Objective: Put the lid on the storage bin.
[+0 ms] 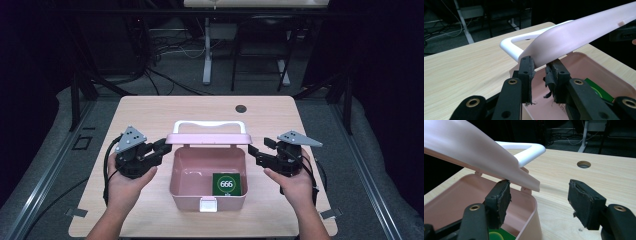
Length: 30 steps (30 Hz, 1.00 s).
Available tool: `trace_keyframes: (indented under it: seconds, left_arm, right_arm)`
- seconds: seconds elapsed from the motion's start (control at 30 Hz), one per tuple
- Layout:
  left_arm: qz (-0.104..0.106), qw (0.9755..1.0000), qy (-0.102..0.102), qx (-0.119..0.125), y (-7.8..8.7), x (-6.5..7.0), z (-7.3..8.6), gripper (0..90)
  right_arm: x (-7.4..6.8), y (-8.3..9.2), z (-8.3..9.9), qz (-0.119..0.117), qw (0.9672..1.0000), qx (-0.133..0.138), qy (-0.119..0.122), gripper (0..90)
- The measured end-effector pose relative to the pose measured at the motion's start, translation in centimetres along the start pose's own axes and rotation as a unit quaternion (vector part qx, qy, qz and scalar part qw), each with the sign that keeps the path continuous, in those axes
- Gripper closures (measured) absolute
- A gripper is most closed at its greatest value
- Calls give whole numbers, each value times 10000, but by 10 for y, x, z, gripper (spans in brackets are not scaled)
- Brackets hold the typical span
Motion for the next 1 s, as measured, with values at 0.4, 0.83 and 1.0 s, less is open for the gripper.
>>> trace_keyframes:
  seconds: [0.4, 0.83, 1.0]
  left_arm:
    - [51, 10000, -28, -26, 4, 2, 5, 738]
    - [58, 10000, -44, -45, 5, 2, 6, 739]
    - [66, 10000, -37, -50, 4, 1, 5, 741]
  right_arm:
    - [2, -3, 2, 0, 9999, -112, 21, 323]
    - [2, -2, 3, 33, 9997, -138, 211, 317]
    - [1, -2, 3, 16, 9997, -120, 209, 321]
Point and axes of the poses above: each handheld gripper's, and its own axes: y roughly backward along the jaws, z roughly out of its underside, x roughly to its right, the point moved 3 cm from there along -y, roughly forward along the jaws, and after that the axes turned 7 degrees about -x, right-handed, at the moved point
